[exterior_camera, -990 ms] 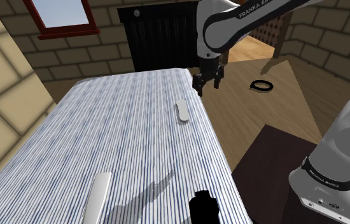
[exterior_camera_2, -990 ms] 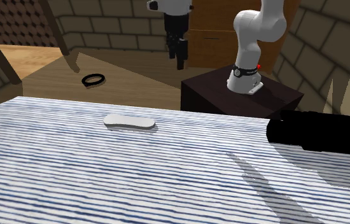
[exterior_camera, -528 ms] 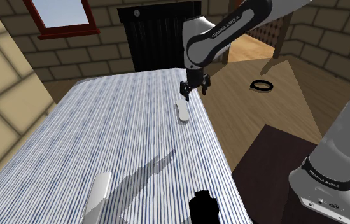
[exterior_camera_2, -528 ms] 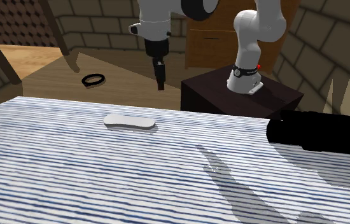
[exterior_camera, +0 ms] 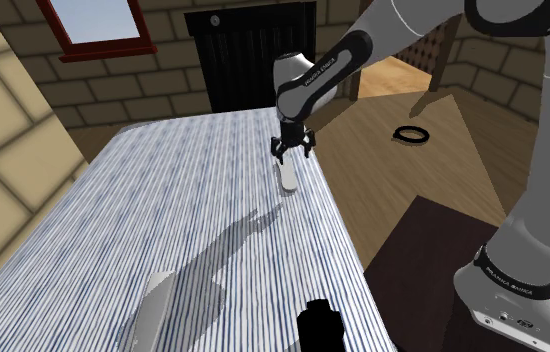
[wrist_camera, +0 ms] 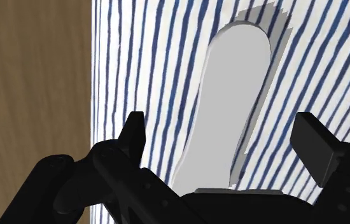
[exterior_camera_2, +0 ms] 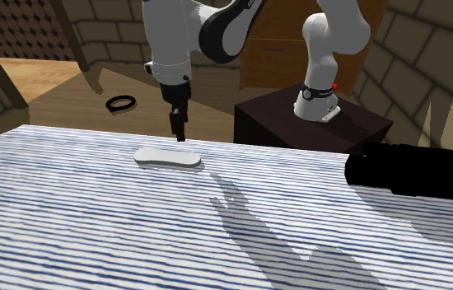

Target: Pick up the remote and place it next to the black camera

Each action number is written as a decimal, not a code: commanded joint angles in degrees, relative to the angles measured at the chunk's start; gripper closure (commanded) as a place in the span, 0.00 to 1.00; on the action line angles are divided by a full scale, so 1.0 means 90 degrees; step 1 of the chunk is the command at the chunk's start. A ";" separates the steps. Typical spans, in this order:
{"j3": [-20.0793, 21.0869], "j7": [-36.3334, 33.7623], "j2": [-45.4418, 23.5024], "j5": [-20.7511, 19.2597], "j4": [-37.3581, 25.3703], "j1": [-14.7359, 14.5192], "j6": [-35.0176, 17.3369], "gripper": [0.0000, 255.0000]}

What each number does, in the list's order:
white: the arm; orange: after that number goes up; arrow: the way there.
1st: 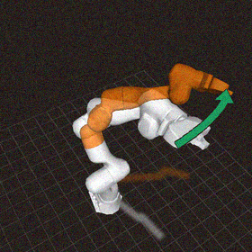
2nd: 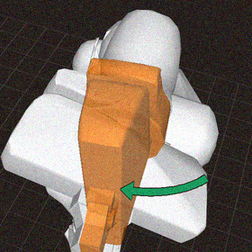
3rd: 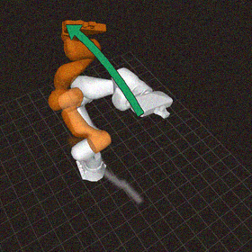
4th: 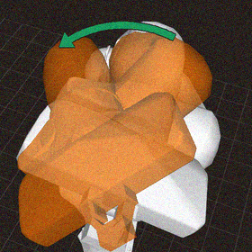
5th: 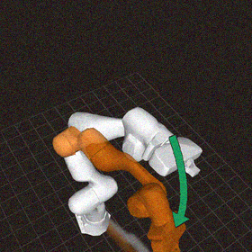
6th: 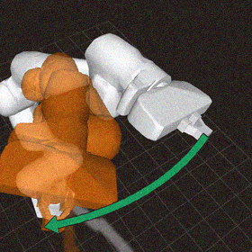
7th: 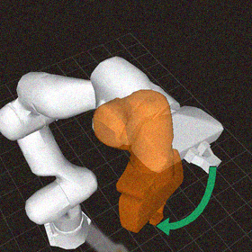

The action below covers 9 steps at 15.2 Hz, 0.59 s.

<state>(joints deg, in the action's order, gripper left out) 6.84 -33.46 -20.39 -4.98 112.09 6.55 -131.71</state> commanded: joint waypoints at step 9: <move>-0.0238 -0.0503 -0.1698 -0.0037 -0.1495 -0.0056 -0.0245 0.00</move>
<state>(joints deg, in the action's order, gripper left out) 4.74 -37.81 -34.95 -5.24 98.97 6.17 -133.50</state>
